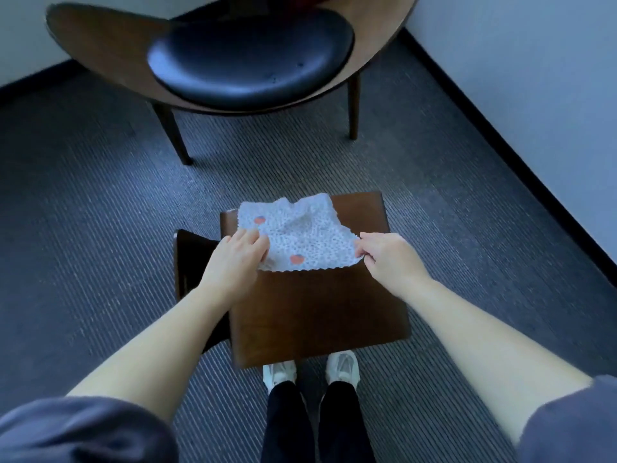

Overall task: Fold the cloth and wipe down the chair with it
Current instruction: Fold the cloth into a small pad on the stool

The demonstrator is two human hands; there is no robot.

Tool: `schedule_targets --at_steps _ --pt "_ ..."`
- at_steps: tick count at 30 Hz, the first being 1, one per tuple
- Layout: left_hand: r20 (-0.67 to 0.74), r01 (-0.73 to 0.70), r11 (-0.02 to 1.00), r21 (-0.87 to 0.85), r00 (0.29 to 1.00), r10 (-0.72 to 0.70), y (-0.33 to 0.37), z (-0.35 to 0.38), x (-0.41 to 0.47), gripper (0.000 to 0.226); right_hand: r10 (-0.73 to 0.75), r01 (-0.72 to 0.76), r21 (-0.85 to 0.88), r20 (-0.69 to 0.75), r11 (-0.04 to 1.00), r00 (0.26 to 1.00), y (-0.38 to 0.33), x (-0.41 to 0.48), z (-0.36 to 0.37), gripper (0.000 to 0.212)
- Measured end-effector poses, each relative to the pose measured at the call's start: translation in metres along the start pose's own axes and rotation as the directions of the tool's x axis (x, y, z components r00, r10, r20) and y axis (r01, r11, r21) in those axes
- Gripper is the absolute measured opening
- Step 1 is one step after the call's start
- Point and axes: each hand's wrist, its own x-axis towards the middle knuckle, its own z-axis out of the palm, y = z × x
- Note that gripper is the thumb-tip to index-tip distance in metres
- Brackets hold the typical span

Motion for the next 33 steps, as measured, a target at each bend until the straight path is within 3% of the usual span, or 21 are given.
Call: schedule_targets --at_steps 5,8,10,12,13,16,19,23,28,33 --pt "0.183 0.001 1.000 0.026 0.983 -0.006 0.011 0.085 -0.021 0.028 -0.089 0.111 -0.165 0.135 0.980 0.987 0.025 -0.022 0.086 0.028" --pt "0.413 0.017 0.999 0.052 0.910 -0.037 0.024 0.108 -0.039 0.014 -0.123 0.188 -0.163 0.342 0.969 0.932 0.028 -0.040 0.112 0.021" --pt "0.493 0.027 0.998 0.060 0.868 -0.053 0.029 0.110 -0.049 0.026 -0.048 0.160 -0.187 0.494 0.969 0.868 0.026 -0.045 0.115 0.020" --pt "0.410 0.074 0.997 -0.002 0.910 -0.067 0.030 0.110 -0.050 0.042 0.005 0.081 -0.188 0.420 0.979 0.908 0.025 -0.039 0.114 0.023" --pt "0.318 0.076 0.996 -0.037 0.946 -0.061 0.028 0.112 -0.044 0.045 -0.015 0.073 -0.174 0.314 0.982 0.949 0.023 -0.030 0.116 0.023" --pt "0.058 0.074 0.997 -0.029 0.996 -0.072 0.024 0.118 -0.013 0.044 0.002 0.010 -0.163 0.075 0.987 0.997 0.008 0.004 0.125 0.048" --pt "0.052 0.148 0.988 -0.047 0.988 -0.146 0.024 0.141 0.022 0.061 0.089 -0.072 -0.208 0.069 0.975 0.994 -0.005 0.044 0.150 0.060" --pt "0.046 0.173 0.984 -0.043 0.984 -0.171 0.020 0.179 0.037 0.066 0.110 -0.079 -0.332 0.076 0.940 0.991 0.004 0.060 0.186 0.061" --pt "-0.022 0.289 0.957 -0.015 0.957 -0.289 0.008 0.189 0.031 0.067 0.130 -0.129 -0.304 -0.017 0.944 0.991 0.021 0.055 0.192 0.061" --pt "0.001 0.407 0.913 -0.018 0.913 -0.407 -0.003 0.183 0.017 0.070 0.173 -0.163 -0.321 0.002 0.933 0.985 0.033 0.046 0.183 0.063"
